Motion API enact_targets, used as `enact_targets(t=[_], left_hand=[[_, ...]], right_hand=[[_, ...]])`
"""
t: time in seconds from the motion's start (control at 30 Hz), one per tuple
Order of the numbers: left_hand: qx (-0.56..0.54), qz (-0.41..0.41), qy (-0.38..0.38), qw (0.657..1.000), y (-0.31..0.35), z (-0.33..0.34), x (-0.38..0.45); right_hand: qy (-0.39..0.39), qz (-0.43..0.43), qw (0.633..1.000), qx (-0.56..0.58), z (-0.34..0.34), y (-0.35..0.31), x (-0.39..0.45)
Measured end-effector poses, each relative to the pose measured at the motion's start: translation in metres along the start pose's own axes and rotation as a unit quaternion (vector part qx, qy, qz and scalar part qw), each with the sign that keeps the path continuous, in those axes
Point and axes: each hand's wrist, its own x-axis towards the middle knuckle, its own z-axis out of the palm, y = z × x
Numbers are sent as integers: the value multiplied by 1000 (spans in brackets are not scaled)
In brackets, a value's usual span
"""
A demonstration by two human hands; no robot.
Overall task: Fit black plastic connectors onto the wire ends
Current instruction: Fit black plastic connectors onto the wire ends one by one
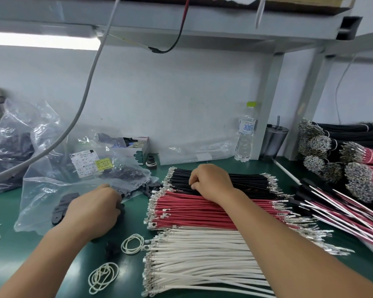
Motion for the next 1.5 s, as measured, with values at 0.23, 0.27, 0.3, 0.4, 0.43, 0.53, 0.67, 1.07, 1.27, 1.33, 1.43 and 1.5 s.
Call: enact_targets(t=[0.23,0.27,0.3,0.4,0.43,0.53,0.67,1.07,1.27,1.33,1.43,1.5], left_hand=[[-43,-23,71,996,0,1,1],[-44,-27,99,994,1,0,1],[-58,-27,137,989,3,-1,2],[-211,6,245,946,12,-2,1],[-286,23,253,924,19,-2,-1],[-510,51,194,837,41,-2,-8],[-598,47,140,788,53,0,-14],[-624,113,131,762,58,0,-20],[-638,141,132,746,59,0,-20],[-635,149,133,747,59,1,-20],[-626,149,135,754,59,1,-20],[-604,150,142,770,60,0,-19]], right_hand=[[99,-73,992,-20,-27,1,-10],[118,-89,989,-24,-35,1,-12],[136,-102,985,-28,-42,0,-16],[198,-110,974,-3,-53,-2,-39],[223,-106,969,17,-52,-3,-50],[264,-111,955,81,-42,-13,-82],[243,-118,950,157,-32,-17,-96],[235,-114,941,216,-32,-23,-98],[212,-112,953,182,-36,-23,-100],[199,-121,960,159,-38,-24,-101],[196,-133,962,137,-42,-26,-102],[196,-139,963,124,-42,-28,-103]])
